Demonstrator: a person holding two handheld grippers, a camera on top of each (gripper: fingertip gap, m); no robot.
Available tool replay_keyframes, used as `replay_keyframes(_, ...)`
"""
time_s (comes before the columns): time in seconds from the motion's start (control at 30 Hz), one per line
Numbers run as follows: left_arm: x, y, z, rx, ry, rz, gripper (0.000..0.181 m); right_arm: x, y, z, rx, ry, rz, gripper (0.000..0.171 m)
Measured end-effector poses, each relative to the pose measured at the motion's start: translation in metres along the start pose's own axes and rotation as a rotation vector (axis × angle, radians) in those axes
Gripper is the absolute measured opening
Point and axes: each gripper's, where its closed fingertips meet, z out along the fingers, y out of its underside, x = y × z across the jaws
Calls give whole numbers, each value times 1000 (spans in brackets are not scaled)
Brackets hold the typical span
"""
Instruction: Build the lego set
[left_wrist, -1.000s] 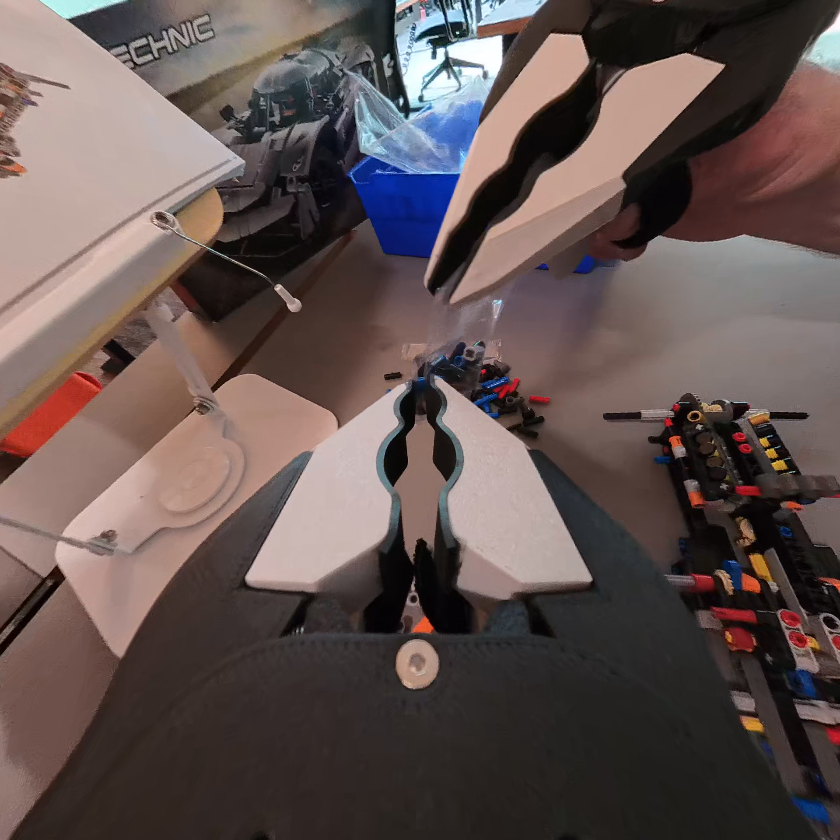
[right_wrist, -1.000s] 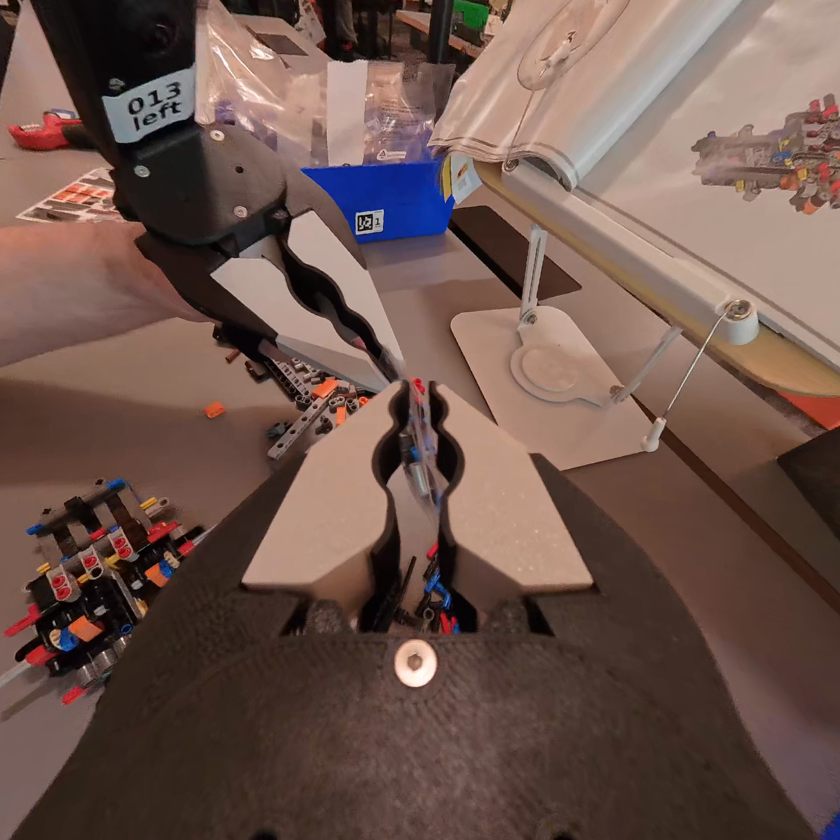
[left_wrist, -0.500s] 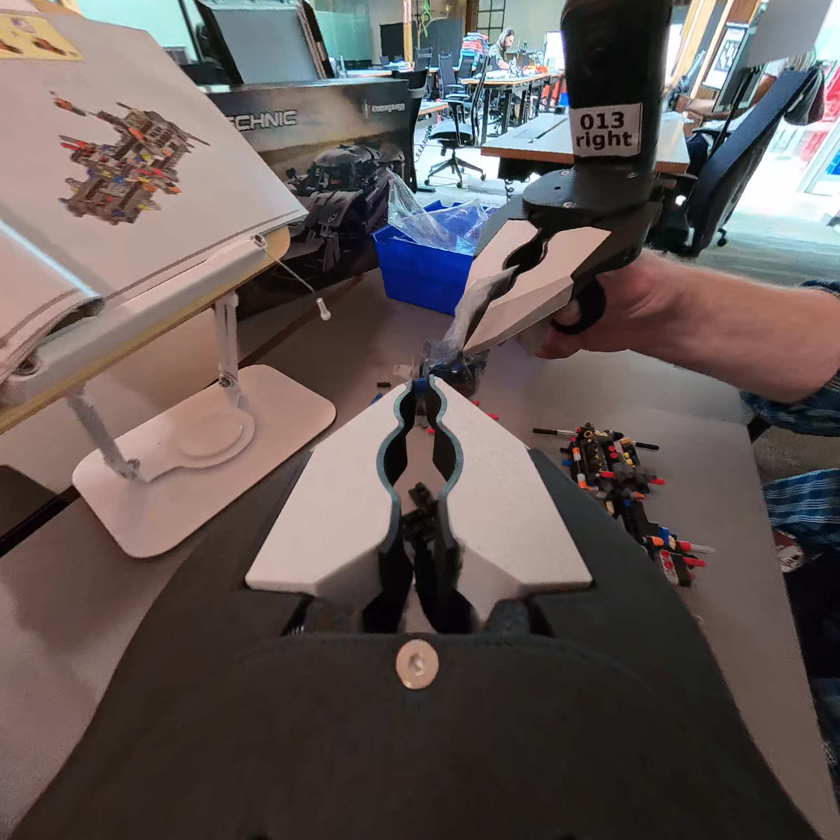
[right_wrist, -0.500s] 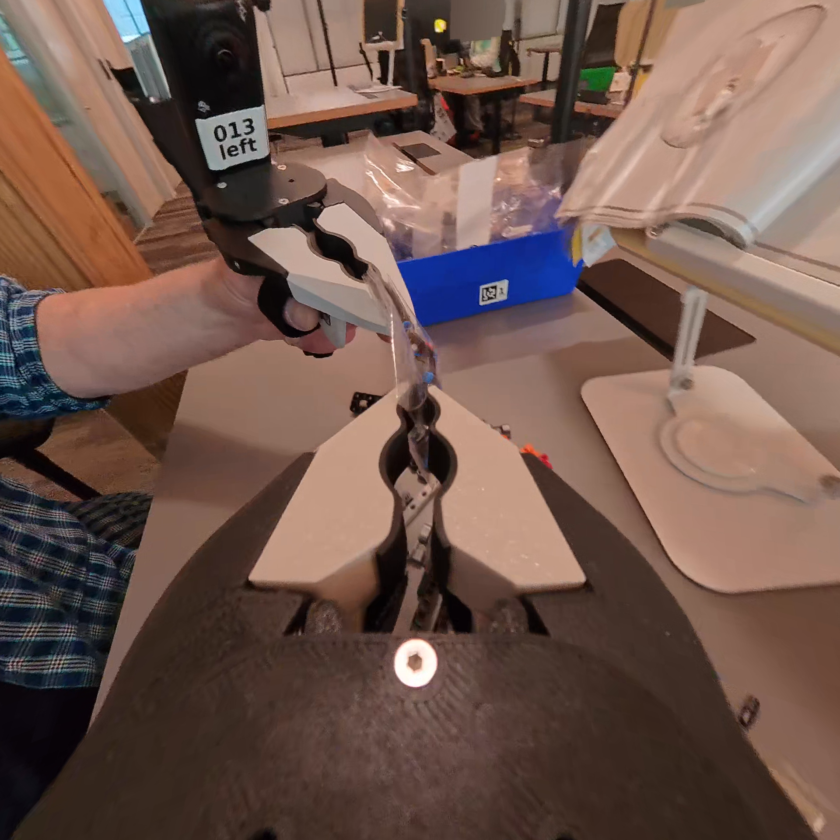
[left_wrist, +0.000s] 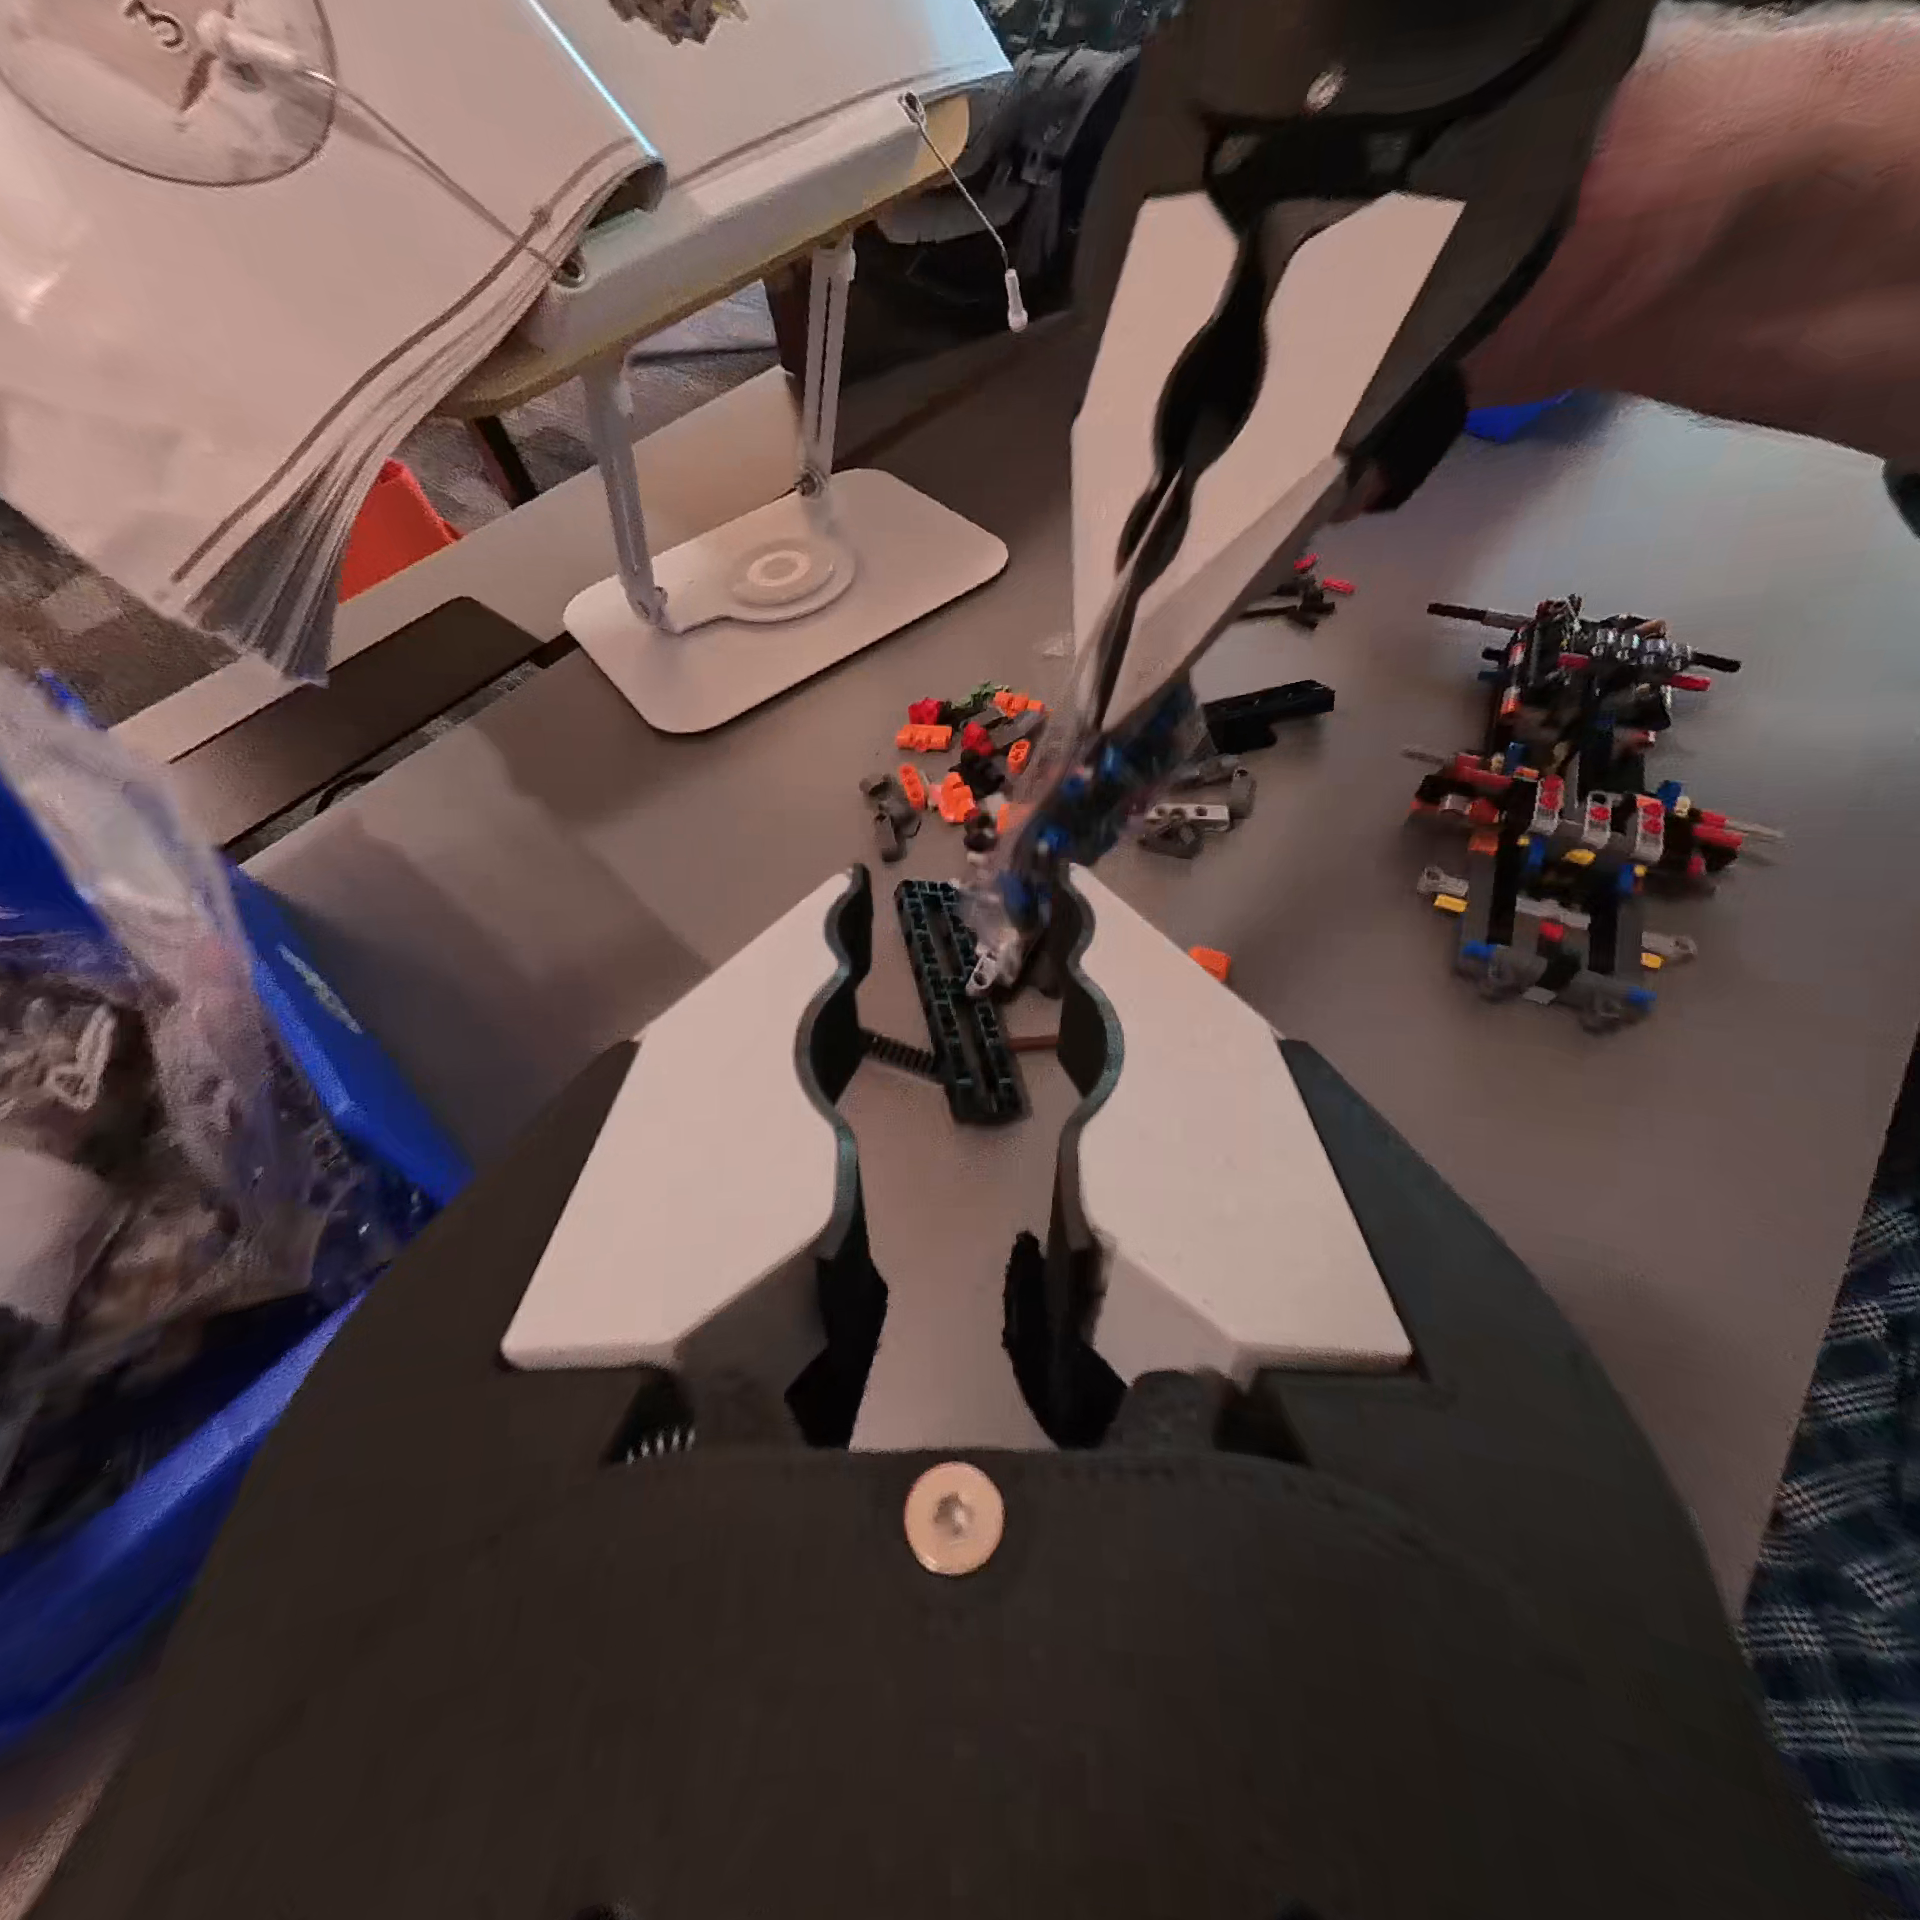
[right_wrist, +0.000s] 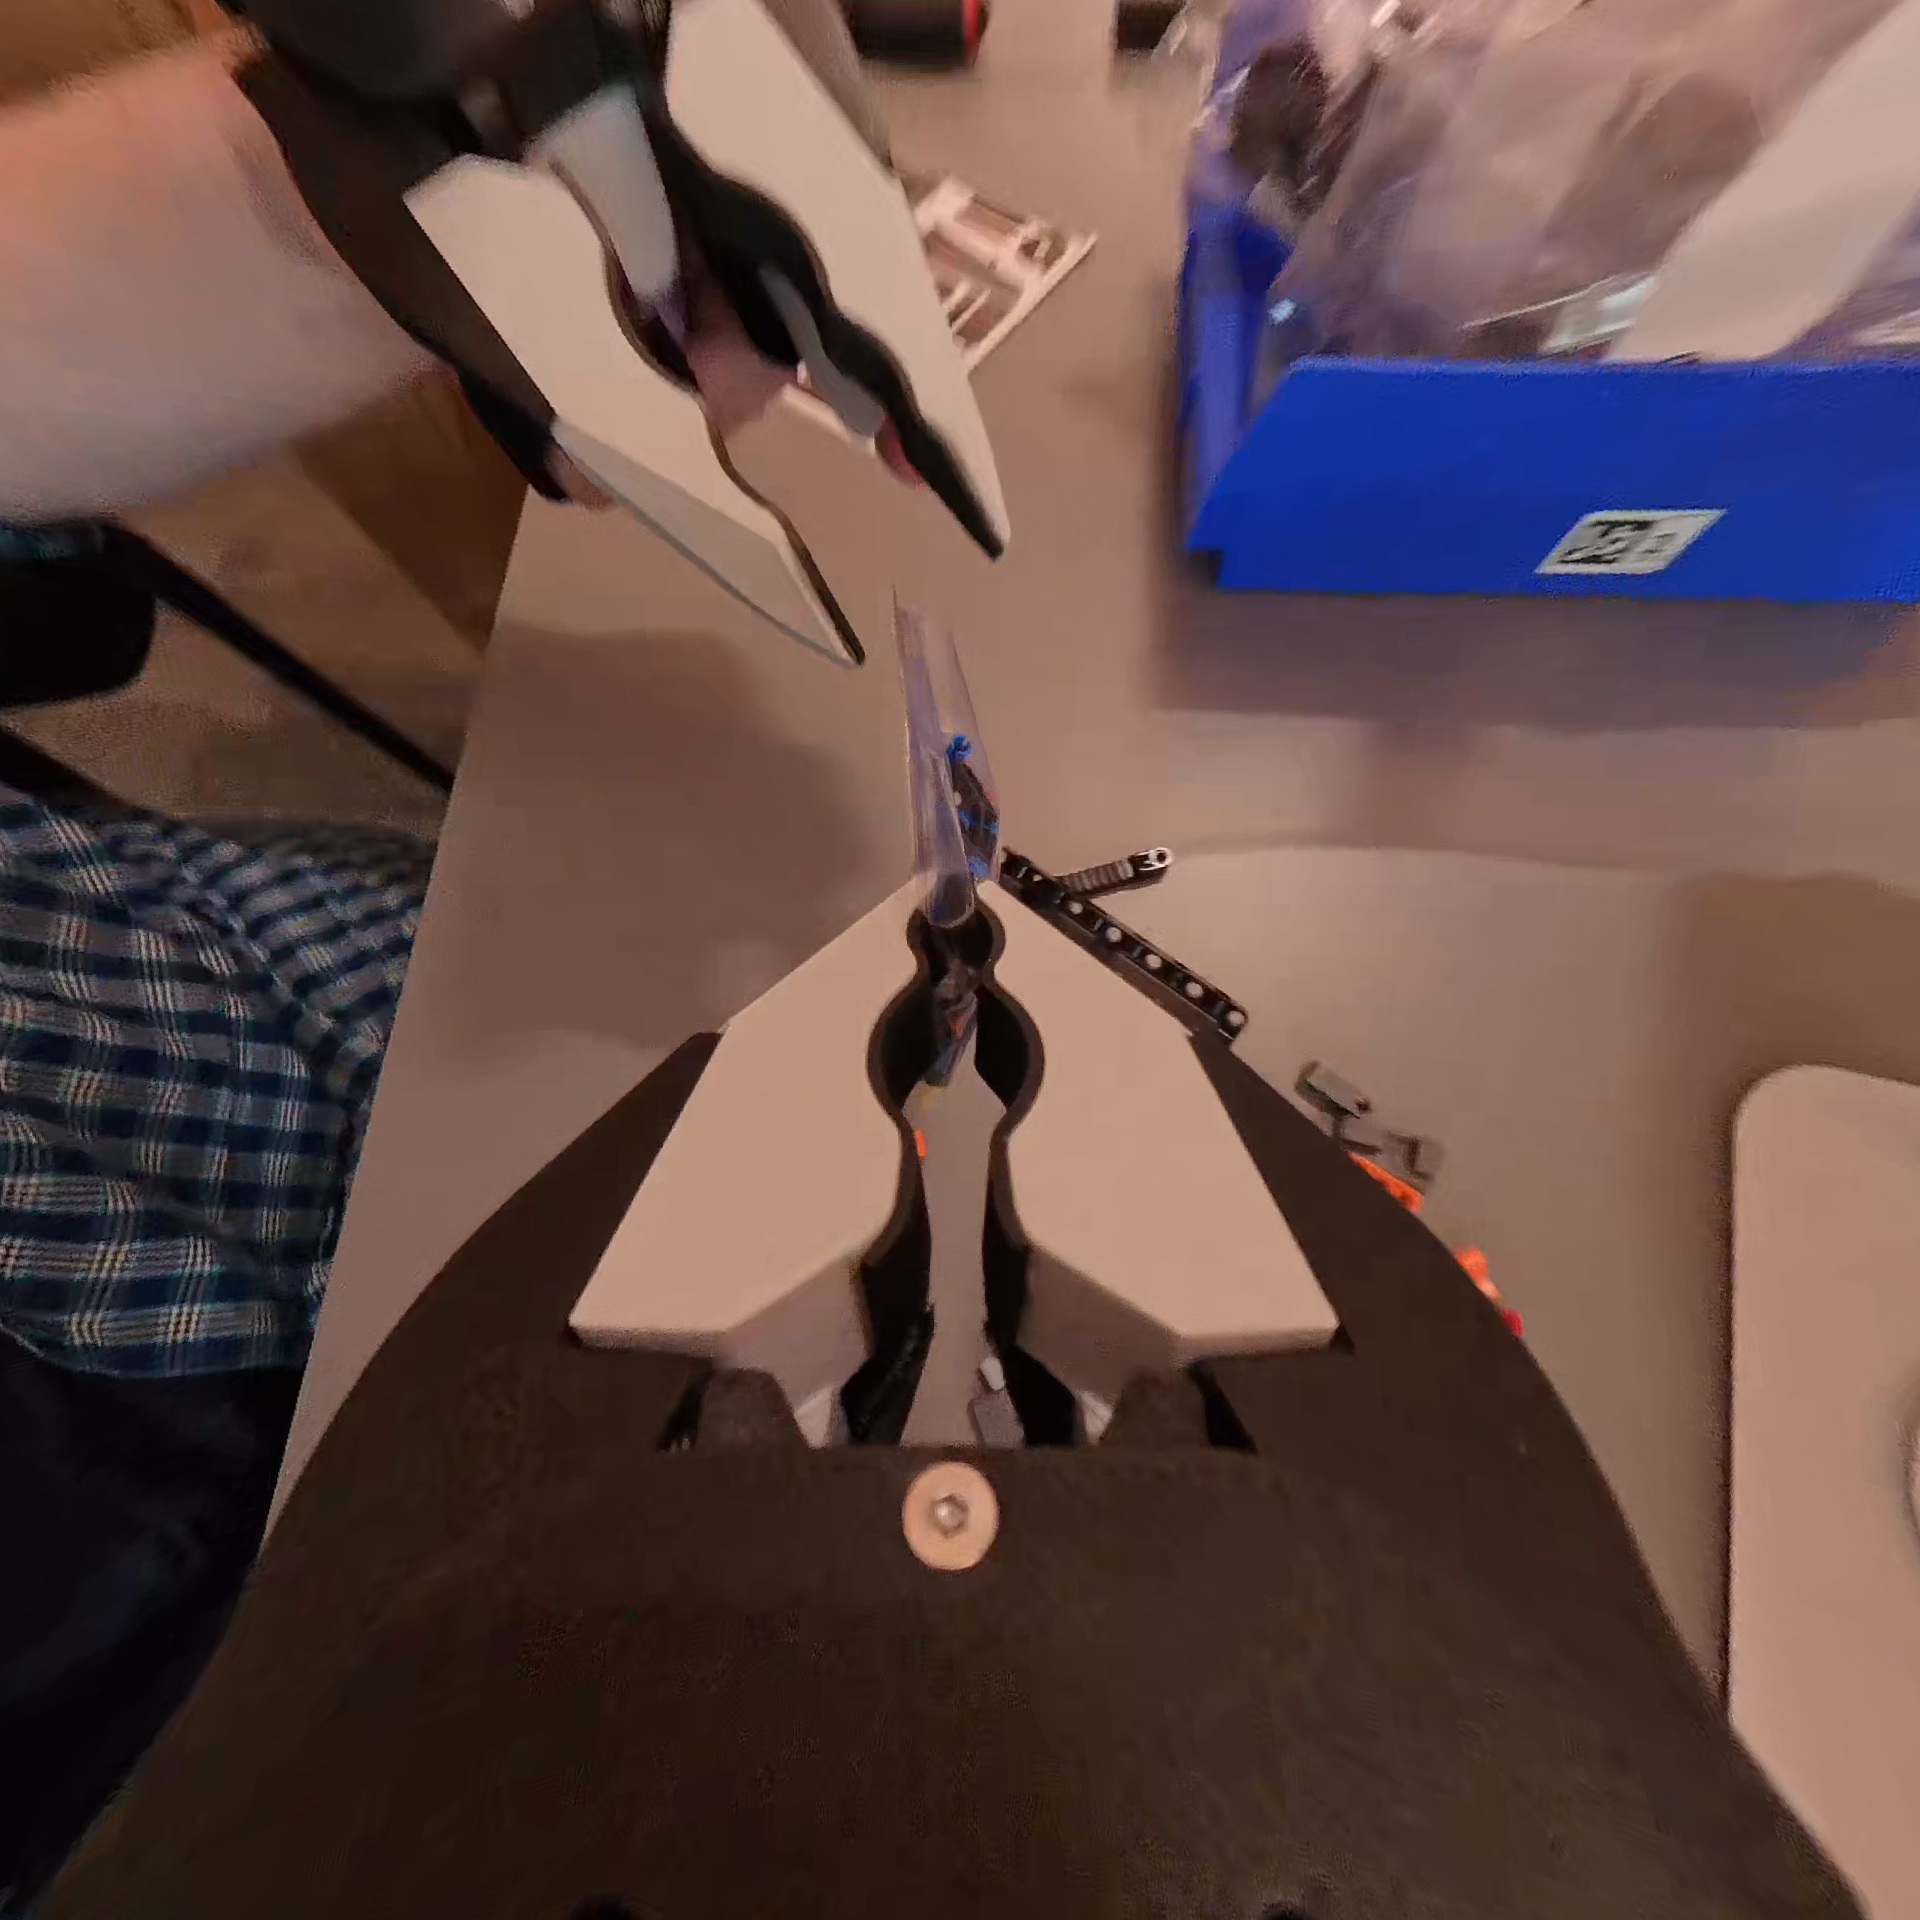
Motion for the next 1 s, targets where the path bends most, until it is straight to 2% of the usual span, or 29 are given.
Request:
replay_keyframes(0.1,4,8,-10,4,8,15,37,-4,2,31,-141,-41,-53,0)
replay_keyframes(0.2,8,30,-5,-78,10,65,40,-9,-3,55,-224,-77,-99,0)
replay_keyframes(0.23,6,38,-3,-105,-4,89,36,-10,-4,61,-248,-86,-112,0)
replay_keyframes(0.3,4,51,0,-148,-22,115,19,-12,-7,71,-285,-100,-141,0)
replay_keyframes(0.33,-3,54,0,-153,-56,115,5,-13,-8,76,-298,-107,-144,0)
replay_keyframes(0.37,-6,58,-1,-157,-66,98,0,-12,-9,80,-302,-106,-145,1)
replay_keyframes(0.53,-22,65,-6,-60,-90,-74,0,6,-13,90,-255,-79,-57,27)
replay_keyframes(0.6,-27,64,-12,10,-75,-168,0,7,-6,91,-246,-110,-1,32)
replay_keyframes(0.73,-32,54,-22,173,1,-329,0,10,-8,99,-173,-138,28,18)
replay_keyframes(0.8,-34,56,-23,197,21,-363,0,10,-15,102,-131,-164,38,11)
replay_keyframes(0.97,-38,77,-20,118,19,-357,1,11,-9,111,-216,-177,2,0)
replay_keyframes(1.0,-39,82,-20,92,15,-345,6,13,-7,112,-247,-163,-12,0)
